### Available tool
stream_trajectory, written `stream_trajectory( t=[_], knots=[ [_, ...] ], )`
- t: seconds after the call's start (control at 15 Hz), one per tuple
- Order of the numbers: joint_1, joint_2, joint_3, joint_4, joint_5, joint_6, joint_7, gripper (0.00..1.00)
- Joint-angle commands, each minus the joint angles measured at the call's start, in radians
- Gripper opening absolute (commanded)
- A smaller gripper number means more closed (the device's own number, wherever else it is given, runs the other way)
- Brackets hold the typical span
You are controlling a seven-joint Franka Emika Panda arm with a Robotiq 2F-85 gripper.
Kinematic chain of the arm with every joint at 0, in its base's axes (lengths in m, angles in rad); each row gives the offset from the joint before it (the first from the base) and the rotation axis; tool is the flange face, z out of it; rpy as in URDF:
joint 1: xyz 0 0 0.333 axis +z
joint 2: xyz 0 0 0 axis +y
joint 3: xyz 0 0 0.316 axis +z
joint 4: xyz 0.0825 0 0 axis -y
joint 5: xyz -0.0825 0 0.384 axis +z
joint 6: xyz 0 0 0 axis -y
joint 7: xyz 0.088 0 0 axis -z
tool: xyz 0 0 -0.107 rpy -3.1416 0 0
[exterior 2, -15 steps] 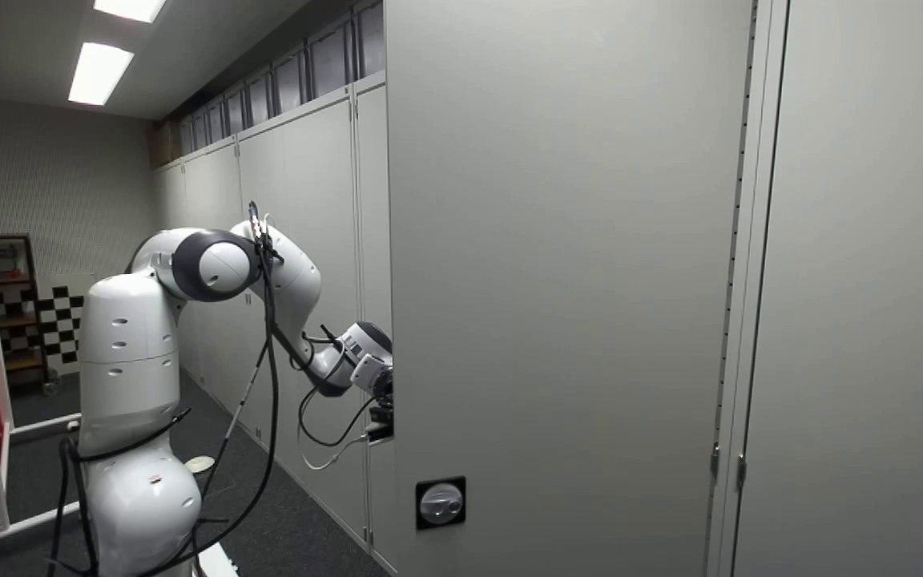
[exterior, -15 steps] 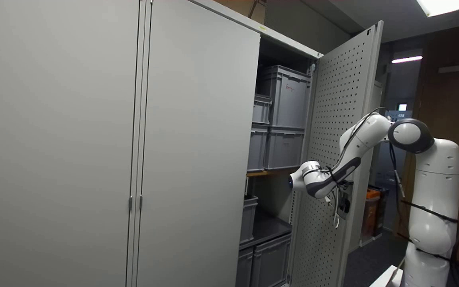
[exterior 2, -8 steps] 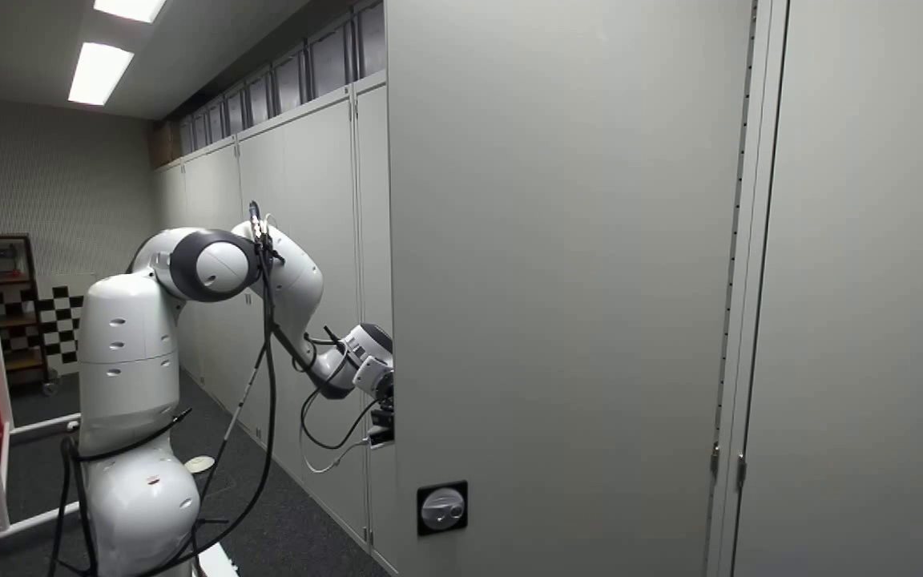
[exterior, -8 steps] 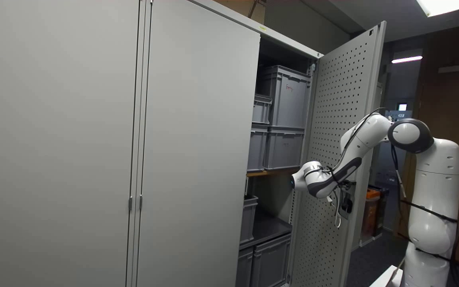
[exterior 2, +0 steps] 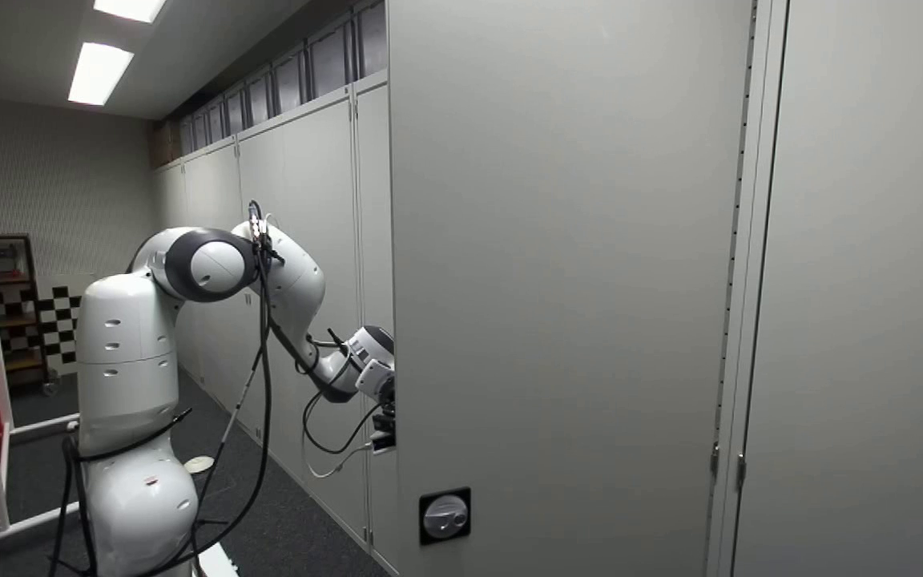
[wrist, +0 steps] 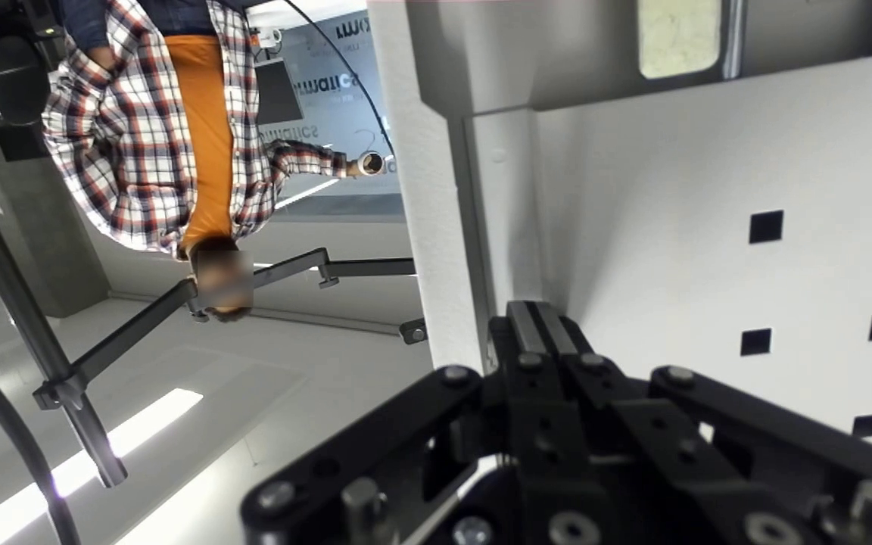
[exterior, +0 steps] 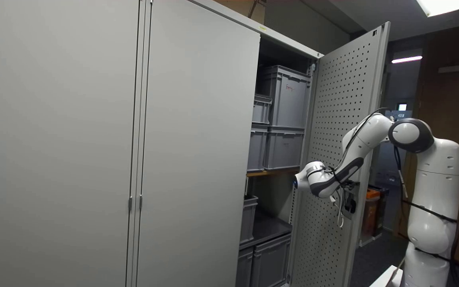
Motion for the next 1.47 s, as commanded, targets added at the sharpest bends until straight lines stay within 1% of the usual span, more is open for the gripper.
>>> stream_trajectory(
  t=[0.0, 1.4],
  knots=[
    [-0.028, -0.061, -0.017, 0.001, -0.152, 0.023, 0.000, 0.00],
    [-0.057, -0.050, -0.040, -0.022, -0.197, 0.047, 0.000, 0.00]
  ],
)
